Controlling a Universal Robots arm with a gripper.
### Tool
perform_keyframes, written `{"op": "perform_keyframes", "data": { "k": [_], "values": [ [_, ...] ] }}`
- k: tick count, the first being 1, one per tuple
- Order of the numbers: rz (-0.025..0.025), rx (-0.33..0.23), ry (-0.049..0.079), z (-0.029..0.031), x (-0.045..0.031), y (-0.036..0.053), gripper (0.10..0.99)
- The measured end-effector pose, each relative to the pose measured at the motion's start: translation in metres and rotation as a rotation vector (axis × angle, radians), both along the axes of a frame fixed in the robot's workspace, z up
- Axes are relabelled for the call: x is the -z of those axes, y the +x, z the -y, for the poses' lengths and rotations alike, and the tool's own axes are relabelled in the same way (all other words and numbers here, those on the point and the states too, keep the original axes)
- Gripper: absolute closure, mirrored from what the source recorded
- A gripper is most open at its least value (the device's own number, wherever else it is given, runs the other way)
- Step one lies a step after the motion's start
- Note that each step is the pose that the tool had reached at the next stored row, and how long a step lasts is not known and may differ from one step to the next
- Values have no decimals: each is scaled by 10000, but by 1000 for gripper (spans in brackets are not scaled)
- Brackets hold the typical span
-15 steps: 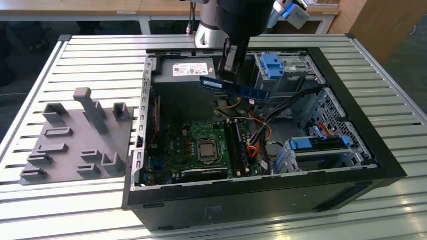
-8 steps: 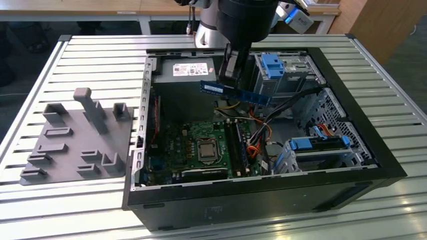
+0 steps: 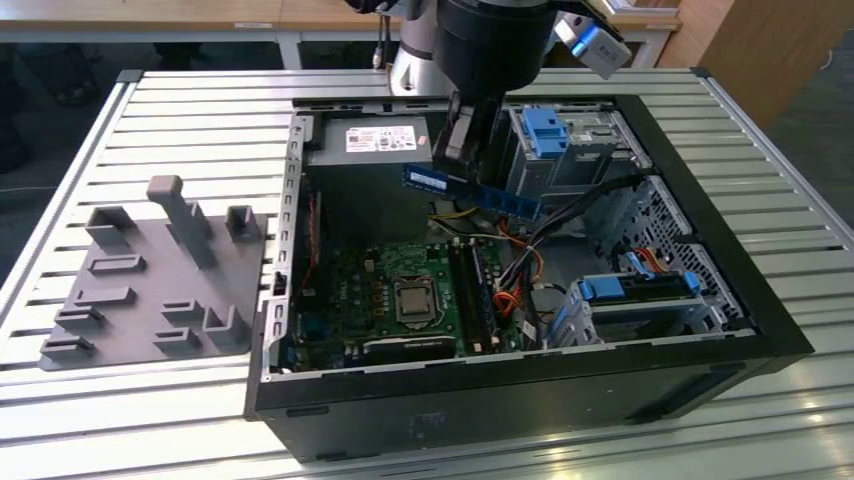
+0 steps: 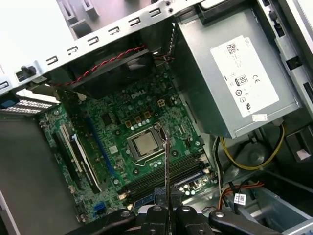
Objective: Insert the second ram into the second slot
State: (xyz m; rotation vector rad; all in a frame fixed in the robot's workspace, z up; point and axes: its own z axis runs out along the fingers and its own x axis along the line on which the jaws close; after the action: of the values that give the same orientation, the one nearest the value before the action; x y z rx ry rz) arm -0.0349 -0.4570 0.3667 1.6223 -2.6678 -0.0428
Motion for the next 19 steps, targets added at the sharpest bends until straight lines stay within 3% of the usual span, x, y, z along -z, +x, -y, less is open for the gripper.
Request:
{"op": "perform_keyframes", "data": {
  "k": [19],
  "values": [
    [12,2858,-212,0,76,0,949]
  ]
}}
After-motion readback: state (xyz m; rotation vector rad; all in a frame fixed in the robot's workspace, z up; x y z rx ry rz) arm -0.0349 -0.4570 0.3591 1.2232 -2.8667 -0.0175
